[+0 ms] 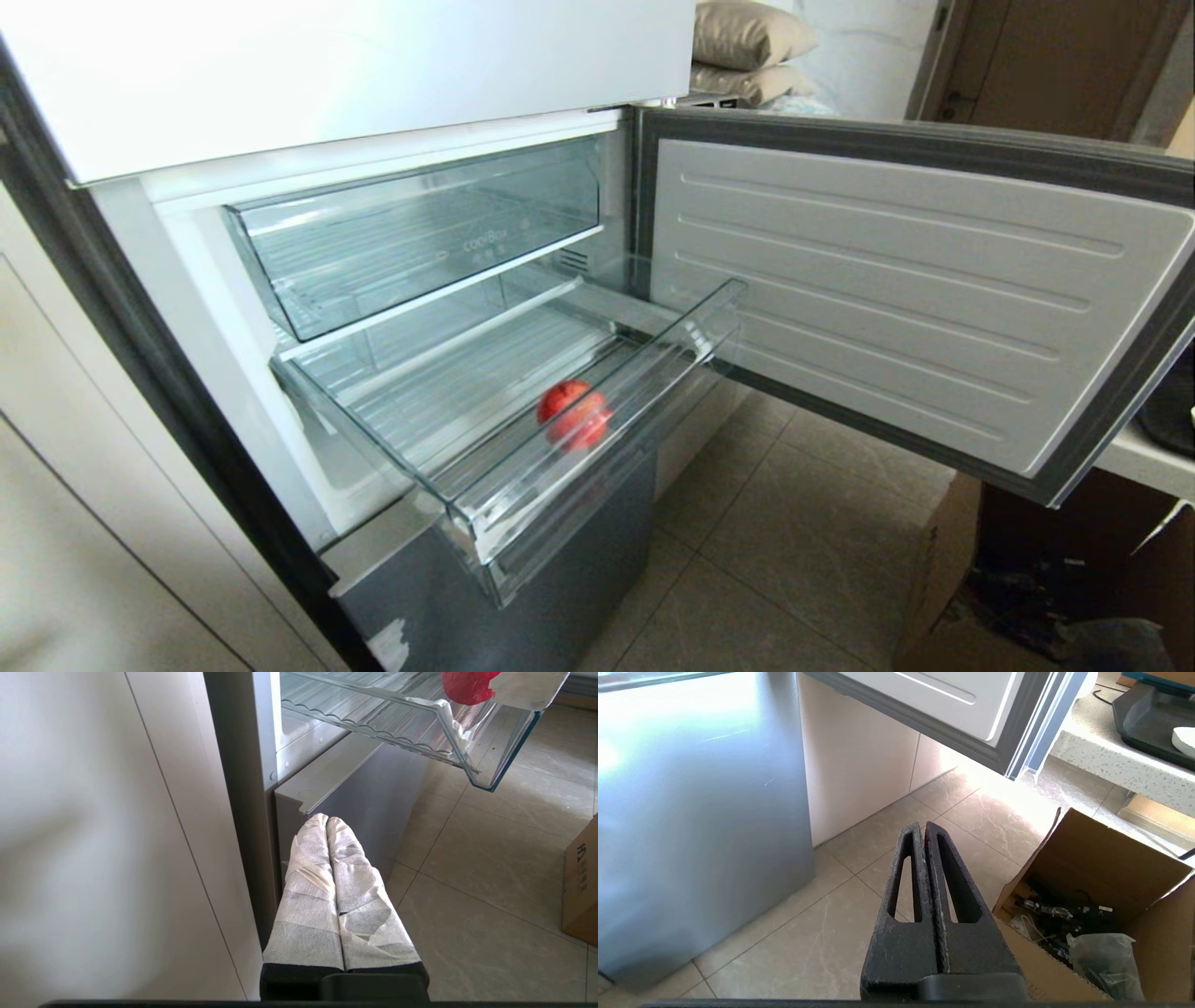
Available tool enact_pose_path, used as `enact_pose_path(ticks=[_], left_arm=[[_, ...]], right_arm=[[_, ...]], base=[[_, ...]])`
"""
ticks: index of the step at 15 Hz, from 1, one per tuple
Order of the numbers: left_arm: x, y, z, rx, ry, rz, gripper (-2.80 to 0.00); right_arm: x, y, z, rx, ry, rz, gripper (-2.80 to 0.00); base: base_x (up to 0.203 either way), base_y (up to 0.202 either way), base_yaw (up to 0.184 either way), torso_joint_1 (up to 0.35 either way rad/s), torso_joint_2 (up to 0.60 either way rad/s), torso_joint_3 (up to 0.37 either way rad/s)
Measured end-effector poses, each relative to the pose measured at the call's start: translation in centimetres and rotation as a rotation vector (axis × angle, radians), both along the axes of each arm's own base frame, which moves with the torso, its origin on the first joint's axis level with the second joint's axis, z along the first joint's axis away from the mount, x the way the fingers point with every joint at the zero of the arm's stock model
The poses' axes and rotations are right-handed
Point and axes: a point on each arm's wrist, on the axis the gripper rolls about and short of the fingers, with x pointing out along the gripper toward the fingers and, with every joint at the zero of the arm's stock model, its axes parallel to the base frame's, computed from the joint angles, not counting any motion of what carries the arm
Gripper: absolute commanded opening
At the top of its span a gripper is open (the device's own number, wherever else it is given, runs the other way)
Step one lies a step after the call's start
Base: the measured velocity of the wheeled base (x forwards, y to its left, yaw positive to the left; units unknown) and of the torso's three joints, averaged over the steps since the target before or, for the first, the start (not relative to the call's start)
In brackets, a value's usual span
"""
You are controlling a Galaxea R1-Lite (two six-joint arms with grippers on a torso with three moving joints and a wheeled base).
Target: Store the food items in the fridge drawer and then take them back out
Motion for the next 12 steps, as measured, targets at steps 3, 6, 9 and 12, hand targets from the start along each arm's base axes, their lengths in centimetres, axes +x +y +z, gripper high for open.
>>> enact_pose_path(ticks=[3, 6, 9, 12], left_arm=[[0.00, 0.00, 0.00, 0.000, 0.000, 0.000, -2.80], [0.00, 0.00, 0.00, 0.000, 0.000, 0.000, -2.80], [0.00, 0.00, 0.00, 0.000, 0.000, 0.000, -2.80], [0.00, 0.00, 0.00, 0.000, 0.000, 0.000, -2.80]], right_arm=[[0.00, -0.01, 0.01, 0.005, 0.000, -0.001, -2.80], [-0.01, -0.02, 0.03, 0.029, -0.001, -0.007, -2.80], [-0.01, -0.02, 0.04, 0.032, -0.001, -0.007, -2.80], [-0.01, -0.02, 0.04, 0.033, -0.001, -0.007, -2.80]], base=[[0.000, -0.006, 0.161, 0.003, 0.00, 0.001], [0.001, -0.008, 0.175, 0.001, 0.00, 0.003], [0.001, -0.005, 0.175, 0.001, 0.00, 0.004], [0.003, -0.008, 0.178, 0.003, 0.00, 0.002]])
